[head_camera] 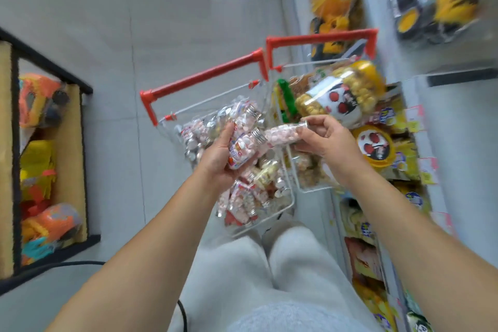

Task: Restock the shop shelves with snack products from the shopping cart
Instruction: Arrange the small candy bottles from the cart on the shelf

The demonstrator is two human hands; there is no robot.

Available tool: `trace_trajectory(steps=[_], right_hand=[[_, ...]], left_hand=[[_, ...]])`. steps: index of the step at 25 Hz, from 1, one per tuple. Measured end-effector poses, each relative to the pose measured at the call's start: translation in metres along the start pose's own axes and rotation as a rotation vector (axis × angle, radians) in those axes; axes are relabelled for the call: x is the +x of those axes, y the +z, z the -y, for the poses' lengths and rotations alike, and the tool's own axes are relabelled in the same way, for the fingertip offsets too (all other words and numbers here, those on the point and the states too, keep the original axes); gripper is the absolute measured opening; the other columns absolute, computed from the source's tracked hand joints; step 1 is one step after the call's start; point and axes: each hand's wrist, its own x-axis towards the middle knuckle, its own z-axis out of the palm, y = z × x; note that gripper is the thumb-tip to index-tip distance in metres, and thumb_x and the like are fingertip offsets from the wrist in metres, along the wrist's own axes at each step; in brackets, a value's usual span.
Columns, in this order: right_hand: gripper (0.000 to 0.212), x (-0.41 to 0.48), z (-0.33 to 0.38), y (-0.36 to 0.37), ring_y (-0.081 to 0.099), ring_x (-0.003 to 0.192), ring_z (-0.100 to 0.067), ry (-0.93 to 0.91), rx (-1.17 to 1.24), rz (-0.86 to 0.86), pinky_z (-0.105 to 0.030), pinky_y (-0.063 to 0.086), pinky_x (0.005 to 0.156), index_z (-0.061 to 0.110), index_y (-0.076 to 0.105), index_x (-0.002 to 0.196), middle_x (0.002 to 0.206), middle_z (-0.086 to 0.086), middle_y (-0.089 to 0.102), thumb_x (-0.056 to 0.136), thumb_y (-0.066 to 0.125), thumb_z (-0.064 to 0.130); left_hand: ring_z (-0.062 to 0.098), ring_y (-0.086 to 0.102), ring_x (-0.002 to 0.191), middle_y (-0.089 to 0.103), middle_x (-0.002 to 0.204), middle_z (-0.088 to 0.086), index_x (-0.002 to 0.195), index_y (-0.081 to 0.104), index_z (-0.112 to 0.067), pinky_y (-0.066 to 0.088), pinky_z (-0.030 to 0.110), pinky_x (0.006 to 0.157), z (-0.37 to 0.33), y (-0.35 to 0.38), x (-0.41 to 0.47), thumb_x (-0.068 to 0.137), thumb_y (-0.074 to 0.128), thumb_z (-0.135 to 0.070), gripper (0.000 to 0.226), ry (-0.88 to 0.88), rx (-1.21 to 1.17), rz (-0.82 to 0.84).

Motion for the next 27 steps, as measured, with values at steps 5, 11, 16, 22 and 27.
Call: trace_trajectory(steps=[5, 11, 16, 22, 27], right_hand=[[0.018, -0.079, 0.056, -0.071, 0.067, 0.073, -0.019, -0.178, 0.168, -0.344, -0.03, 0.059, 0.064, 0.007, 0.06, 0.102, 0.087, -0.012, 0.069, 0.087, 0.069, 0.014], [0.032, -0.155, 0.098, -0.169, 0.065, 0.05, -0.021, -0.311, 0.257, -0.64, -0.028, 0.054, 0.047, 0.011, 0.051, 0.087, 0.066, -0.009, 0.066, 0.08, 0.069, 0.036], [0.045, -0.2, 0.108, -0.253, 0.065, 0.059, -0.021, -0.39, 0.279, -0.642, -0.031, 0.053, 0.056, 0.014, 0.049, 0.098, 0.078, -0.01, 0.065, 0.071, 0.072, 0.042], [0.026, -0.21, 0.1, -0.342, 0.062, 0.079, -0.013, -0.494, 0.071, -0.893, -0.023, 0.054, 0.07, 0.016, 0.05, 0.113, 0.097, -0.001, 0.062, 0.091, 0.065, 0.015], [0.03, -0.172, 0.079, -0.385, 0.06, 0.103, -0.017, -0.297, -0.268, -0.932, -0.032, 0.047, 0.094, 0.015, 0.052, 0.123, 0.109, -0.002, 0.062, 0.094, 0.059, 0.01]], left_hand=[[0.018, 0.074, 0.077, 0.076, 0.097, 0.008, 0.113, 0.065, -0.011, 0.063, 0.031, 0.067, 0.005, 0.111, -0.046, 0.091, 0.061, -0.043, 0.039, -0.03, 0.145, 0.315], [0.023, 0.075, 0.079, 0.075, 0.101, 0.013, 0.116, 0.065, -0.01, 0.063, 0.037, 0.064, 0.053, 0.236, -0.102, 0.084, 0.067, -0.041, 0.044, -0.078, 0.316, 0.566], [0.02, 0.072, 0.076, 0.075, 0.09, 0.011, 0.104, 0.067, -0.009, 0.06, 0.034, 0.078, 0.113, 0.323, -0.145, 0.096, 0.058, -0.043, 0.036, -0.082, 0.492, 0.652], [0.027, 0.07, 0.096, 0.073, 0.111, 0.016, 0.112, 0.067, -0.005, 0.055, 0.035, 0.093, 0.168, 0.381, -0.164, 0.099, 0.057, -0.038, 0.036, -0.148, 0.387, 0.715], [0.025, 0.07, 0.094, 0.07, 0.121, 0.016, 0.124, 0.064, -0.004, 0.06, 0.032, 0.077, 0.167, 0.379, -0.139, 0.097, 0.058, -0.041, 0.046, -0.165, 0.354, 0.623]])
